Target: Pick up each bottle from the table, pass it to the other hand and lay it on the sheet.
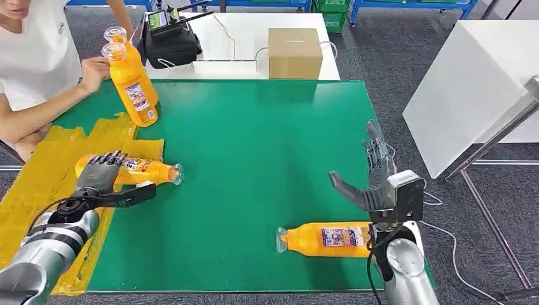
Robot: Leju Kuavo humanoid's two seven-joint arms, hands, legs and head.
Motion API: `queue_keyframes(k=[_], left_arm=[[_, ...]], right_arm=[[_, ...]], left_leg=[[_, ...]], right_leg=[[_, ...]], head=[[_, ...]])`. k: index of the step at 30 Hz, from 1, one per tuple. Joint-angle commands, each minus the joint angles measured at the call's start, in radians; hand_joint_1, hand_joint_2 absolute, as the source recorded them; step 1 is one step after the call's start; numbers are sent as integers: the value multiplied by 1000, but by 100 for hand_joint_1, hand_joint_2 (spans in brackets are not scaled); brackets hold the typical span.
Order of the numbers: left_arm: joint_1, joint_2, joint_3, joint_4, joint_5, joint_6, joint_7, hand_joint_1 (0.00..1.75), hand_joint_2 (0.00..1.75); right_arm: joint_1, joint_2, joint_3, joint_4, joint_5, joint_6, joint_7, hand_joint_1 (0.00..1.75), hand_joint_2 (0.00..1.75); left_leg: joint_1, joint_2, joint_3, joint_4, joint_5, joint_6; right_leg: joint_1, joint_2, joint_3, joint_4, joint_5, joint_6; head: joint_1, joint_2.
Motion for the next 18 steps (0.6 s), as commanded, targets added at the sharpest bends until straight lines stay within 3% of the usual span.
queue_keyframes(k=[1,5,10,15,16,18], left_arm=[[31,-25,2,82,29,-53,-33,0,175],[45,-38,48,42,103,-11,-132,0,175],[39,-38,51,22,121,-8,-156,0,175],[49,-1,23,-93,187,-19,-244,0,175],[58,15,7,-144,217,-42,-260,0,0],[77,47,-25,-227,270,-89,-287,0,0]], right_arm=[[-37,6,9,66,8,-2,11,0,175],[-18,2,0,49,12,-2,13,0,175],[-6,-1,-6,42,12,-2,14,0,175],[21,1,-25,16,19,-4,16,0,175],[27,2,-31,12,21,-4,17,0,175],[38,3,-37,4,24,-5,17,0,175]], left_leg=[[0,4,4,-3,-1,-2],[0,4,5,-4,-1,-3],[0,1,3,-2,0,-2],[0,-1,4,-2,-1,-3],[0,-2,3,-1,-1,-2],[0,-2,2,-1,-1,-3]], right_leg=[[-1,3,3,-3,0,0],[-1,3,4,-4,1,-1],[0,0,-2,-2,-1,-1],[0,-2,-6,-3,-3,-4],[-1,-2,-6,-1,-3,-4],[0,-2,-6,-2,-3,-4]], head=[[0,0],[0,0],[0,0],[0,0],[0,0],[0,0]])
